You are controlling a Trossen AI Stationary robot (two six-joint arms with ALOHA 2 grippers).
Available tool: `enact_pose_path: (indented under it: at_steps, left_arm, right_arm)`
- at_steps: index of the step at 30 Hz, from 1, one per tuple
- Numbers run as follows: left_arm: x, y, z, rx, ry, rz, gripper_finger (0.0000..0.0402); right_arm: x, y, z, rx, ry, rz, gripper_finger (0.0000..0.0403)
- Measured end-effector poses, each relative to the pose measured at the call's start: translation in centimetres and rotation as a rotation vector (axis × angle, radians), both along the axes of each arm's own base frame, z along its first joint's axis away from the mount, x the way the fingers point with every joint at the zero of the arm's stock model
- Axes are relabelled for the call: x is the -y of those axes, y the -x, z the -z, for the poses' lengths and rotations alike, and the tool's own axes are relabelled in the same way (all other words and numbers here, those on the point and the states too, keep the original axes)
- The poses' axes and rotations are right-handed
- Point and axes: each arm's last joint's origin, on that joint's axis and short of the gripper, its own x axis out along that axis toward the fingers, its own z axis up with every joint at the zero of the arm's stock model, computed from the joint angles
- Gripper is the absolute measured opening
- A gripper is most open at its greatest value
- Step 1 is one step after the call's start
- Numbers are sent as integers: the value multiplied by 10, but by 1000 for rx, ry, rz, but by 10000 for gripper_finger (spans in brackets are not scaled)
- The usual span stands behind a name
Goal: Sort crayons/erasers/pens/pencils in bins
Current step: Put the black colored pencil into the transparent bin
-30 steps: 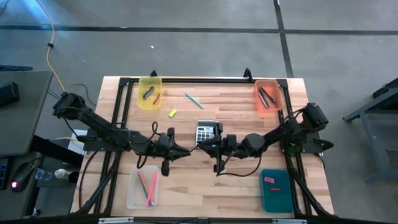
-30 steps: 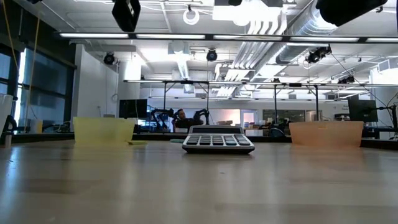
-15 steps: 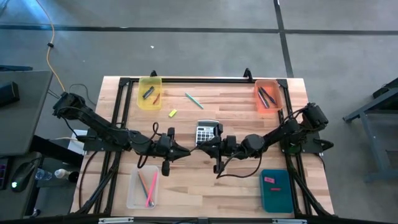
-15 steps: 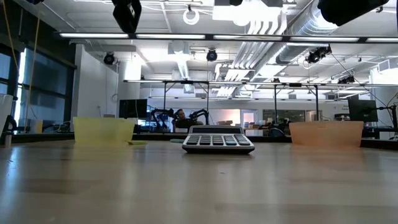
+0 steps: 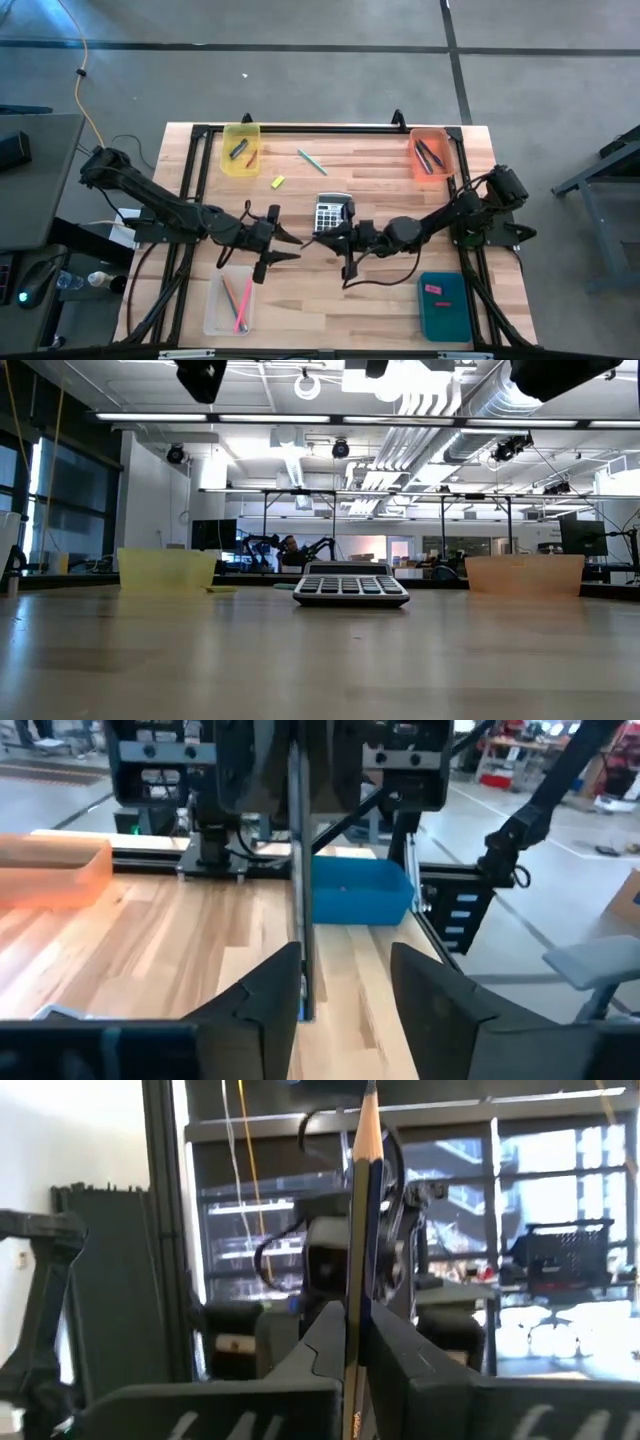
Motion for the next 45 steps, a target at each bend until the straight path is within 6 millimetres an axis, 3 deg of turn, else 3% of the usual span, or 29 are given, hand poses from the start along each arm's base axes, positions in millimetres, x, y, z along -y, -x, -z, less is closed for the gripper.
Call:
enact_pose_path:
  at_steps: [15, 24, 28, 34, 40, 45]
  left_arm:
    - [-7, -15, -16, -28, -28, -9, 116]
    - [-10, -16, -18, -5, -49, 18, 16]
    - [-12, -16, -18, -4, -50, 8, 9]
    - [-10, -14, -16, -39, -38, -55, 3]
    - [1, -5, -13, -93, -7, -91, 2]
    - [16, 5, -11, -136, 46, -109, 1]
  right_arm:
    - [-3, -15, -6, -103, 31, -56, 1]
    - [-3, -15, -6, -106, 33, -55, 9]
    - [-3, -15, -6, -108, 35, -36, 38]
    - [-4, -14, -6, -130, 34, 15, 118]
    - [-15, 4, -29, -129, 62, 49, 179]
    - [-26, 28, -50, -174, 139, 111, 194]
